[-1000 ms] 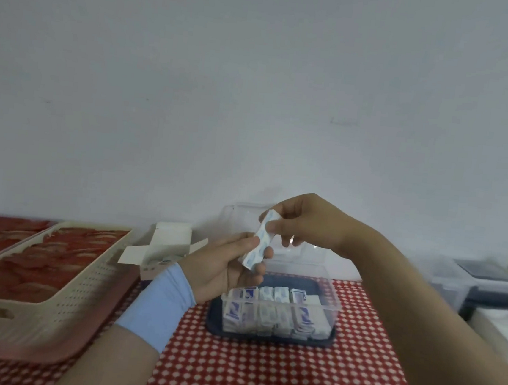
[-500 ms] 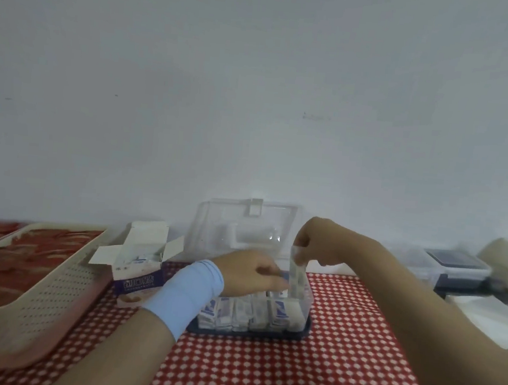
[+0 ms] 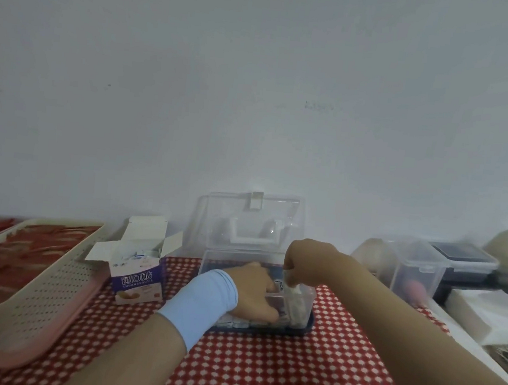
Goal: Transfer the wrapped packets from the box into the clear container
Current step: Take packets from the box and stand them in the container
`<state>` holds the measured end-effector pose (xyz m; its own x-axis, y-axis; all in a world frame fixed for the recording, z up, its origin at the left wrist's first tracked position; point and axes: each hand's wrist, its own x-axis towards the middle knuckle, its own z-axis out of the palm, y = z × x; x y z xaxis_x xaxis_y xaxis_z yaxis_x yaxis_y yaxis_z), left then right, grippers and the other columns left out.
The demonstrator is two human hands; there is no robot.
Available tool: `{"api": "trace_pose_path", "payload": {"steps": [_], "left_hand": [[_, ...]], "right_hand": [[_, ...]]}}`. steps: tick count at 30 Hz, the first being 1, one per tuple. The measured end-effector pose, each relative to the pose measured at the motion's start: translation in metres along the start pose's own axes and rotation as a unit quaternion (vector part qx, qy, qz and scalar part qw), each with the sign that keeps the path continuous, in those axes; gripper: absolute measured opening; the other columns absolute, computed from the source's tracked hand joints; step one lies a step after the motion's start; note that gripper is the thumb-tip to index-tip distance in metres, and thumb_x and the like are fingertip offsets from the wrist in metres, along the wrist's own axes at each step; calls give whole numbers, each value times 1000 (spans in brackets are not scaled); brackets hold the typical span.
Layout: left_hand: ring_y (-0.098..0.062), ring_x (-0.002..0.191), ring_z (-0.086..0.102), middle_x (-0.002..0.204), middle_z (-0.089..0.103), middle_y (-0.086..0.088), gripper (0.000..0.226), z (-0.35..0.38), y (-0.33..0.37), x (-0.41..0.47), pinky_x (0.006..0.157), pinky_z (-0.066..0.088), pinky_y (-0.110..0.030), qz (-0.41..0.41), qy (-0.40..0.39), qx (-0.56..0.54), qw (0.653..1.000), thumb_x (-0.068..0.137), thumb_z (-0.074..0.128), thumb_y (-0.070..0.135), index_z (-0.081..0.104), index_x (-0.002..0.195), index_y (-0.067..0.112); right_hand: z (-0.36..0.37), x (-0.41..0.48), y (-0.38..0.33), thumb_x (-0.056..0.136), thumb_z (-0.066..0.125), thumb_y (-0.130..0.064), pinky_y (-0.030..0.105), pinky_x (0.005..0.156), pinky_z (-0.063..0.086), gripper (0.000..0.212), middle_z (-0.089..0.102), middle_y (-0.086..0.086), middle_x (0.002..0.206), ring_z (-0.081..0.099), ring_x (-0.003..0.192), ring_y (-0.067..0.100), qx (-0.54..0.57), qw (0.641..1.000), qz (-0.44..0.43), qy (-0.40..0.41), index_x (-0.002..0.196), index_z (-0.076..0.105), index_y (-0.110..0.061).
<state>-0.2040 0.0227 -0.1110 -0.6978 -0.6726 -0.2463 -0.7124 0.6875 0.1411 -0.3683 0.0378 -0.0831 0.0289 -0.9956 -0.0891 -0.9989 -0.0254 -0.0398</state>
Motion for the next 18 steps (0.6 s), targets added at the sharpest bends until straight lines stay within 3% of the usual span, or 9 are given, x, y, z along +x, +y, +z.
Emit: {"api": "trace_pose_path", "payload": {"steps": [2,3,4,6,8,12,14,16,18], "left_hand": [[-21,100,50,110,57,-5,30,2,2,0,92,50,-46,0,11,-13,1000,78,52,56,56,79,26],[-20,108,51,119,56,-1,36,1,3,0,97,49,-45,5,19,-23,1000,78,53,55,64,99,27],[-20,116,51,129,54,2,47,0,4,0,101,47,-44,13,28,-32,999,79,54,54,64,119,30],[-18,125,50,140,51,6,56,-3,7,0,107,45,-42,26,45,-52,997,81,57,47,58,135,31],[-19,125,52,142,53,5,55,-4,12,1,107,45,-42,34,42,-57,997,82,57,42,59,134,28],[-24,123,49,140,51,4,53,2,18,7,103,47,-45,30,7,-28,999,75,51,49,59,127,39],[-24,134,35,151,39,3,53,3,18,10,108,41,-49,25,-17,4,1000,76,50,52,55,128,46],[-27,136,32,153,36,1,51,2,19,12,109,39,-50,22,-26,18,999,78,49,53,57,127,44],[-27,136,31,151,37,0,50,3,19,13,109,39,-50,29,-28,22,999,77,49,54,59,125,44]], "right_hand": [[2,-1,-3,85,76,-30,34,88,55,31,71,-2,106,66,96,18,-42,999,-1,-3,114,72,-21],[2,-1,-5,85,76,-30,34,88,55,32,70,-2,107,66,96,19,-66,998,-3,-7,116,71,-23],[2,0,-6,86,75,-30,33,86,54,30,69,-2,104,65,94,18,-90,996,-4,-11,115,71,-23],[2,1,-9,91,66,-24,29,75,52,17,63,-2,86,62,82,18,-137,991,-8,-9,107,71,-19],[3,3,-11,96,55,-17,29,66,46,12,51,-2,72,56,73,20,-172,985,-6,3,92,66,-13],[8,0,-14,96,52,-12,30,64,43,29,45,-1,67,54,71,21,-218,976,-17,21,68,45,-14],[8,-1,-12,94,55,-8,29,65,44,24,44,-2,66,54,71,21,-227,973,-20,25,71,49,-13],[7,0,-9,92,57,-6,29,64,44,10,47,-2,69,55,71,20,-218,975,-15,38,89,63,-13],[3,-1,-5,95,56,-14,30,67,49,17,61,-1,82,61,76,21,-184,981,-24,48,105,70,-15]]}}
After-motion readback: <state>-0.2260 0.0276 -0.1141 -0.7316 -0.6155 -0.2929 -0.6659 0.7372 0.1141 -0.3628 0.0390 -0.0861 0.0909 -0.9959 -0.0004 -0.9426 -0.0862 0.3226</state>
